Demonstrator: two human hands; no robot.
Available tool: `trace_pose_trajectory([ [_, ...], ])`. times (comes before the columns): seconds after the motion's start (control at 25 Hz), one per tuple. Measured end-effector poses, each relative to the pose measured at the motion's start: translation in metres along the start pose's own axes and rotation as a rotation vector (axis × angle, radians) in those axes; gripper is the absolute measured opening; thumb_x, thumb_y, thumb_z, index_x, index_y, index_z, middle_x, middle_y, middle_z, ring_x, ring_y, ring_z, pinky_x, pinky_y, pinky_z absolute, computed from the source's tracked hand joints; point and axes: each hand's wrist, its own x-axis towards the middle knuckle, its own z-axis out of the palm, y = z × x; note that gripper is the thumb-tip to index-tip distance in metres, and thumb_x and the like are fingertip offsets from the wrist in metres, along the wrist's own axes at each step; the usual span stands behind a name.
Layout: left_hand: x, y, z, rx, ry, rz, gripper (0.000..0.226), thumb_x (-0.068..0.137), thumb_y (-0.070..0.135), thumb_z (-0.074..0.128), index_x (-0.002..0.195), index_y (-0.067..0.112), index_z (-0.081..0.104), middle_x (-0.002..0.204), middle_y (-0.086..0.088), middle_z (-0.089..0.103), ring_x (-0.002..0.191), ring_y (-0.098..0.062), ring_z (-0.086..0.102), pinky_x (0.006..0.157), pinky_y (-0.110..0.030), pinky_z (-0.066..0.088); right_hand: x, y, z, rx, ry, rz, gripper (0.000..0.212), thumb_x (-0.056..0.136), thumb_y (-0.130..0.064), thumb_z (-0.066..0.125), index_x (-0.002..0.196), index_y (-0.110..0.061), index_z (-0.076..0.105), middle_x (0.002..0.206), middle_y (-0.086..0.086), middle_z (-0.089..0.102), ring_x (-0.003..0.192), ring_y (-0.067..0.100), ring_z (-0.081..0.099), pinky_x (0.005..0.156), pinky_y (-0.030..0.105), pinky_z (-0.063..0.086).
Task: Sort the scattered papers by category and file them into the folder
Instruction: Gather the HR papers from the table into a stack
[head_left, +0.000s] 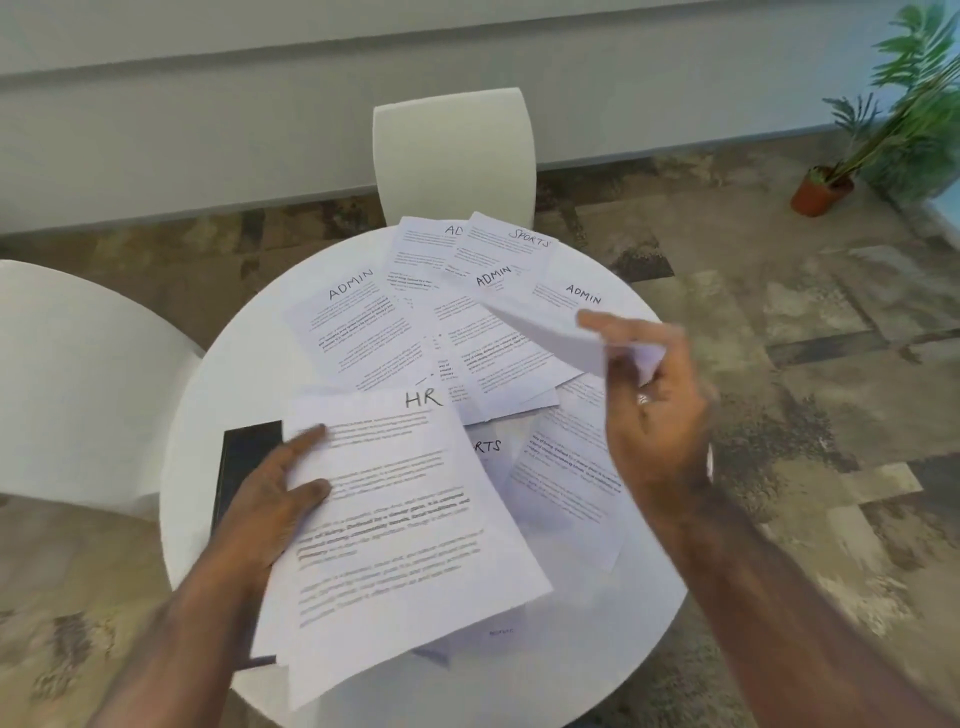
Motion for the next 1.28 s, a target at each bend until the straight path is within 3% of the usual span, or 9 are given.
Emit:
trace_pose_trajectory([
  [0.16,-0.009,0.007,0.024,-0.222,-0.100,-0.085,0.027,0.077,0.017,0.075,0.103,0.024,0.078,0.110,-0.013,0.075,0.094,-0.031,0.072,0.083,-0.049,0.059,-0.047,0.005,0.027,0.093,-0.405,-0.186,0.048,0.078,0.026,0.052,0.106,-0.012,0.059,0.129,0.006,0.065,0.129,0.023,0.056,0.107,0.043,0.044],
  [0.36,0.002,0.006,0.017,-0.542,-0.107,-0.327,0.074,0.089,0.066,0.052,0.129,0.005,0.064,0.132,-0.024,0.062,0.123,-0.044,0.057,0.107,-0.060,0.040,-0.090,0.022,0.026,-0.012,-0.668,-0.240,0.050,0.074,0.027,0.060,0.098,-0.017,0.056,0.139,0.004,0.058,0.141,0.022,0.042,0.115,0.051,0.032],
  [0.48,0.000,0.010,0.019,-0.487,-0.166,-0.253,0.038,0.084,0.032,0.073,0.116,0.011,0.072,0.125,-0.025,0.067,0.108,-0.043,0.068,0.086,-0.058,0.056,-0.096,0.024,0.016,-0.128,-0.788,-0.273,0.050,0.067,0.020,0.054,0.098,-0.020,0.058,0.151,-0.001,0.045,0.149,0.023,0.027,0.121,0.048,0.021],
  [0.56,0.000,0.011,0.017,-0.394,-0.165,-0.168,0.043,0.074,0.013,0.080,0.116,0.008,0.070,0.124,-0.026,0.067,0.104,-0.043,0.069,0.077,-0.052,0.059,-0.097,0.025,0.006,-0.197,-0.854,-0.253,0.062,0.057,0.011,0.046,0.106,-0.024,0.057,0.159,-0.005,0.032,0.151,0.023,0.018,0.123,0.044,0.011],
  [0.72,-0.003,0.025,0.015,-0.363,-0.235,-0.076,0.053,0.072,0.012,0.081,0.123,0.007,0.065,0.126,-0.026,0.066,0.105,-0.044,0.069,0.080,-0.051,0.058,-0.084,0.040,-0.003,0.131,-0.617,0.310,0.082,0.059,0.009,0.051,0.134,-0.025,0.048,0.149,-0.008,0.044,0.143,0.014,0.035,0.118,0.031,0.027],
  [0.8,-0.008,0.038,0.018,-0.312,-0.319,-0.023,0.057,0.072,0.015,0.084,0.125,0.009,0.064,0.125,-0.025,0.067,0.106,-0.043,0.069,0.080,-0.049,0.059,-0.069,0.046,0.004,0.450,-0.467,0.675,0.070,0.078,-0.010,0.063,0.143,-0.027,0.042,0.147,-0.008,0.047,0.141,0.015,0.040,0.116,0.039,0.032],
  [0.92,-0.014,0.058,0.031,-0.234,-0.426,0.052,0.057,0.074,0.017,0.086,0.126,0.012,0.063,0.125,-0.023,0.067,0.108,-0.043,0.068,0.081,-0.048,0.059,-0.059,0.054,0.019,0.926,-0.524,1.023,0.082,0.077,-0.042,0.078,0.147,-0.022,0.041,0.147,0.008,0.052,0.136,0.028,0.048,0.109,0.052,0.041],
  [1.08,-0.016,0.074,0.045,-0.184,-0.447,0.124,0.048,0.080,0.011,0.077,0.124,0.017,0.061,0.126,-0.019,0.068,0.110,-0.041,0.068,0.084,-0.049,0.058,-0.064,0.067,0.029,1.077,-0.684,1.193,0.095,0.063,-0.033,0.092,0.144,-0.009,0.047,0.142,0.019,0.054,0.131,0.038,0.052,0.105,0.055,0.044],
  [1.28,0.000,0.066,0.043,-0.145,-0.310,0.150,0.061,0.087,0.002,0.066,0.136,0.034,0.048,0.129,-0.007,0.068,0.111,-0.031,0.069,0.080,-0.045,0.060,-0.066,0.079,0.047,0.846,-0.533,1.202,0.054,0.087,-0.013,0.066,0.138,-0.006,0.051,0.134,0.018,0.061,0.122,0.036,0.059,0.102,0.055,0.047],
])
